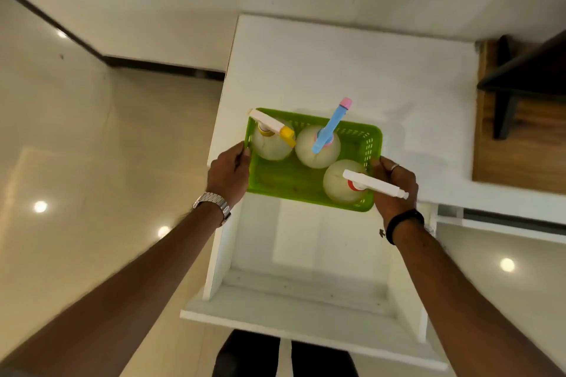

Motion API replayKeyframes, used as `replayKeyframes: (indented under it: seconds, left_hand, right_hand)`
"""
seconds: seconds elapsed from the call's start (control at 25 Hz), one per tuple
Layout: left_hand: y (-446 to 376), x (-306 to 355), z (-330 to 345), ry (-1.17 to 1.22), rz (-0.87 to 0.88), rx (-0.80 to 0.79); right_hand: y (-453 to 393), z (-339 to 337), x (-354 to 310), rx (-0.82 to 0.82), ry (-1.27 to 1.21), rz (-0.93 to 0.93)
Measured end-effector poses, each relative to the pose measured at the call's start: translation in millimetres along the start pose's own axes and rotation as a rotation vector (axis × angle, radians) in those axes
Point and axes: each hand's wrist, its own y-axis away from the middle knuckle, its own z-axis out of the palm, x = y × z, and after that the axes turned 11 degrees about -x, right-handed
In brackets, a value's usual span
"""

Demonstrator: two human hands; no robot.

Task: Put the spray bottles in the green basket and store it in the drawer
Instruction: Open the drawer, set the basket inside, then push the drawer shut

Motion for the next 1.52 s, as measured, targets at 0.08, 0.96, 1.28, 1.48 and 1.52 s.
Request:
replayKeyframes:
  seconds: [0.08, 0.96, 1.28, 1.48, 1.52]
  left_hand:
    - [30.9, -18.5, 4.9, -0.001, 0.023, 0.020]
    - [93.4, -213.1, 139.8, 0.126, -0.663, -0.396]
    - [88.8, -225.6, 152.8, 0.362, -0.675, -0.369]
    - [99.9, -217.7, 144.1, 0.278, -0.707, -0.279]
    - [104.1, -214.8, 142.0, 0.227, -0.703, -0.271]
  right_hand:
    - [31.5, 6.4, 16.9, -0.030, -0.028, -0.011]
    - [93.7, 121.1, 257.0, -0.134, -0.297, 0.685]
    - [83.9, 144.9, 273.1, -0.128, -0.421, 0.687]
    - [83.7, 150.0, 267.7, -0.188, -0.338, 0.692]
    - [82.6, 149.7, 264.2, -0.227, -0.329, 0.699]
